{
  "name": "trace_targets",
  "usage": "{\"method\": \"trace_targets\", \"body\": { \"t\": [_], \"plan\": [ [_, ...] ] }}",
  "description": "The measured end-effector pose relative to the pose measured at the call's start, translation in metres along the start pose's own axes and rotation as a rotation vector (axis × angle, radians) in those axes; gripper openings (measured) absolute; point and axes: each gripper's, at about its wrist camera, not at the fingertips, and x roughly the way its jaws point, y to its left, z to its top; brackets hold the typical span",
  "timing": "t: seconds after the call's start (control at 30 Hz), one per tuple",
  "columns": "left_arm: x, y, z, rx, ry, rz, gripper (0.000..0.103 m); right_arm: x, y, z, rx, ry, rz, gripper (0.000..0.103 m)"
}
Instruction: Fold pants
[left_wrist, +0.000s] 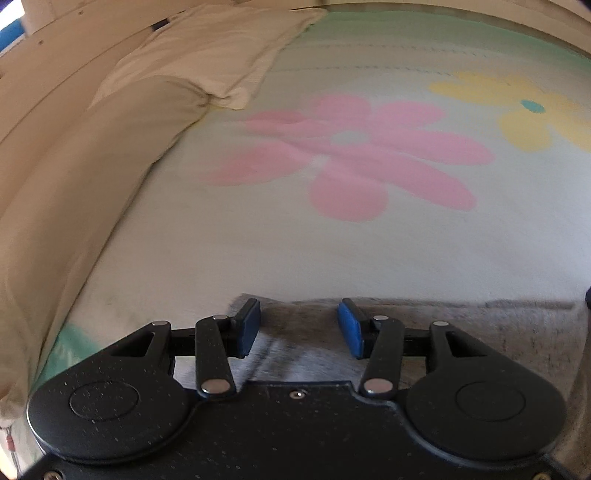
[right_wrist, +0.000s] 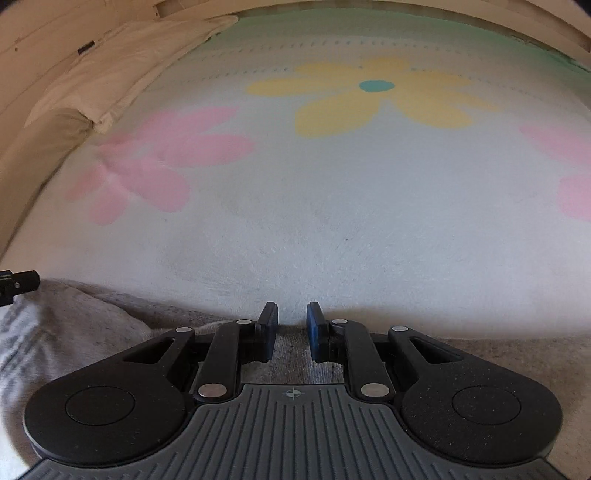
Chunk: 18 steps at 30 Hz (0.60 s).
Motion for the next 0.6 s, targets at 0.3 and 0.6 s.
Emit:
{"method": "trace_targets", "body": {
  "t": [0.3, 0.6],
  "plan": [
    [-0.059, 0.046, -0.017, 0.011, -0.07, -0.105, 0.065, -0.066, -0.001, -0.016, -0.004, -0.01, 0.076, 0.017],
    [-0.069, 0.093, -0.077, -0.142, 0.077, -0.191, 0.069, -0.109, 0.001, -0.054, -0.031, 0.006, 0.134, 0.018]
  ]
}}
